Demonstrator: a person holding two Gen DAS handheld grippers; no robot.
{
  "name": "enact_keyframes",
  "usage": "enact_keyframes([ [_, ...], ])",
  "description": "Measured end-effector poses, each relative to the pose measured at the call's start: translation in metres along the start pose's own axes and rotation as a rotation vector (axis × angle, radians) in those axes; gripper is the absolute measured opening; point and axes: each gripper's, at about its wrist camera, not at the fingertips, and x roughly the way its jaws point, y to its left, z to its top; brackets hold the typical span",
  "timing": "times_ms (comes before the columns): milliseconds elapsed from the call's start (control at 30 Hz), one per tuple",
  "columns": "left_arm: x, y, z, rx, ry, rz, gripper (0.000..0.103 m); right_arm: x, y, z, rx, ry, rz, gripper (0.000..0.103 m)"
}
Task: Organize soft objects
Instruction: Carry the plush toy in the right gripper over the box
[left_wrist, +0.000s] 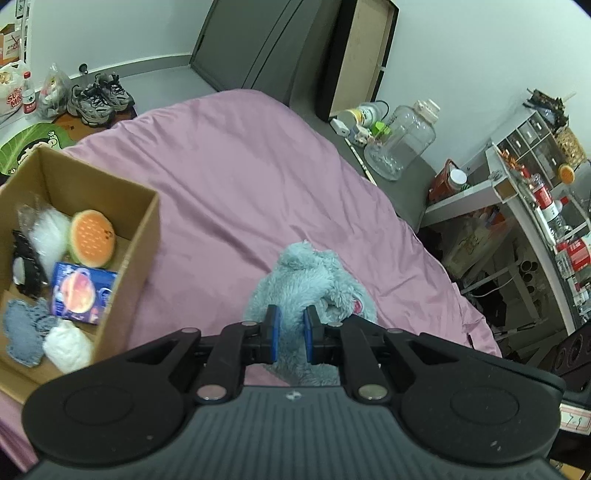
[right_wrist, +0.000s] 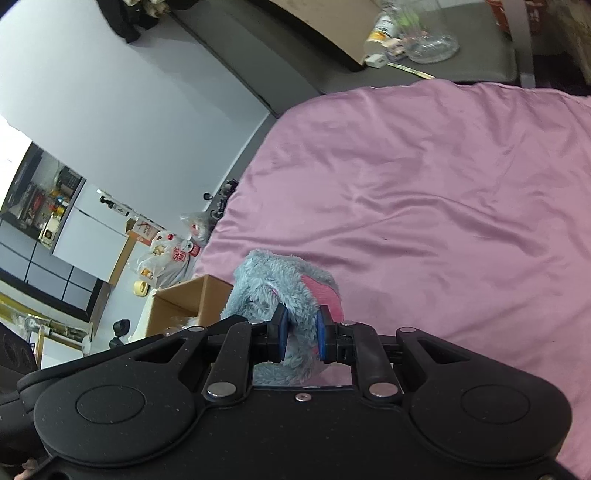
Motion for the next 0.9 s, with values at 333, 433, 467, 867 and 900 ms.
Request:
enact_keyframes([
  [333, -0.036, 0.032, 0.014, 0.007, -0.040, -0.008, 0.012, -0.004, 0.057, -0.010, -0.095, -0.029, 0.014, 0.016],
  [433, -0.045, 0.043, 0.018, 0.003, -0.048, -0.010, 0.012, -0.003, 0.073, -0.014, -0.121, -0.036, 0.013, 0.016],
  [467, -0.047, 0.047, 0.019, 0.000, -0.049, -0.013, 0.012, -0.002, 0.078, -0.015, -0.129, -0.038, 0.010, 0.016],
  [867, -0.070, 0.089, 0.033, -0.022, -0.065, -0.025, 0.012, 0.014, 0.126, -0.031, -0.193, -0.058, 0.000, 0.016],
  [900, -0.071, 0.092, 0.034, -0.021, -0.065, -0.024, 0.012, 0.017, 0.131, -0.033, -0.198, -0.057, -0.003, 0.016],
])
